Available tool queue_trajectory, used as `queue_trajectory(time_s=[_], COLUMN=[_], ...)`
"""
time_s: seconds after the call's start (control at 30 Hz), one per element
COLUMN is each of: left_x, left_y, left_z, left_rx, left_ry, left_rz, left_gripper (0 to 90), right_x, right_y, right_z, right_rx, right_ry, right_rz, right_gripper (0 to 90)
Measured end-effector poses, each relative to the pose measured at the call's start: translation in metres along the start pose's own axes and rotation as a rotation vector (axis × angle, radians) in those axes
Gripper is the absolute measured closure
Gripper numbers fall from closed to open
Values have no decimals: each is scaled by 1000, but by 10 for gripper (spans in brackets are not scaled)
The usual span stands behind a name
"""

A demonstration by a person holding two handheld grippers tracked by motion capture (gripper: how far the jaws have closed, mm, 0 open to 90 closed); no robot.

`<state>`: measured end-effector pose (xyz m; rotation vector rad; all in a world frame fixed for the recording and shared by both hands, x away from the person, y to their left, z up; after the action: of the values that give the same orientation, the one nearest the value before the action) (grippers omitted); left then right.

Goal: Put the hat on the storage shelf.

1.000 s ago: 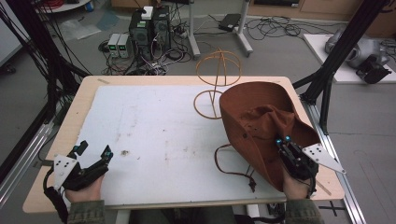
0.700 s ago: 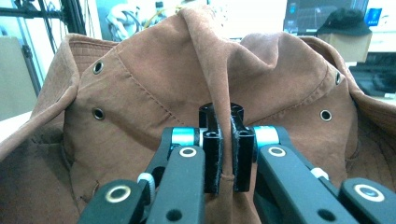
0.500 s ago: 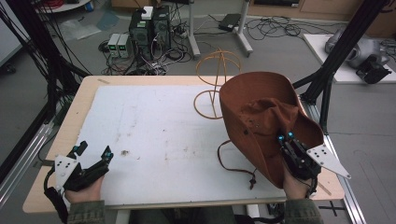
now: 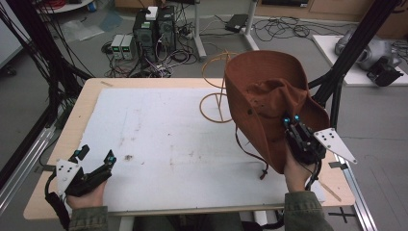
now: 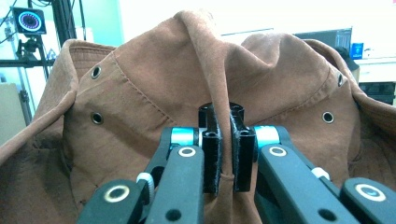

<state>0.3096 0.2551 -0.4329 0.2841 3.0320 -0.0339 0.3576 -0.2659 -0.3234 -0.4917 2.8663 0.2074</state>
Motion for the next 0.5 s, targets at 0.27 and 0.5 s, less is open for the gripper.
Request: queue_trajectory(time_s=[0.27,0.5], left_x=[0,-1], left_y=[-1,-7], left_z=[1,3], left_rx=[0,-7], left_ry=[7,11], left_rz=[5,24], left_gripper=[190,190], right_x=[-22,-48], right_y=[0,6], right_z=[-9,-15], right_rx=[24,55], right_ry=[-14,-2], right_rz=[13,10], right_gripper=[860,858])
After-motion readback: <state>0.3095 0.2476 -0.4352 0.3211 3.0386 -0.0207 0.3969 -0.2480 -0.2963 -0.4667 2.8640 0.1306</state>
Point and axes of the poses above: each handheld gripper's, and its own axes: x roughly backward along the jaws, z roughly out of its underside, y roughly to its left, the point moved 9 cm from there along -x, roughly forward along the jaws, and after that the axes turned 8 degrees about -y, right-handed, at the moved point
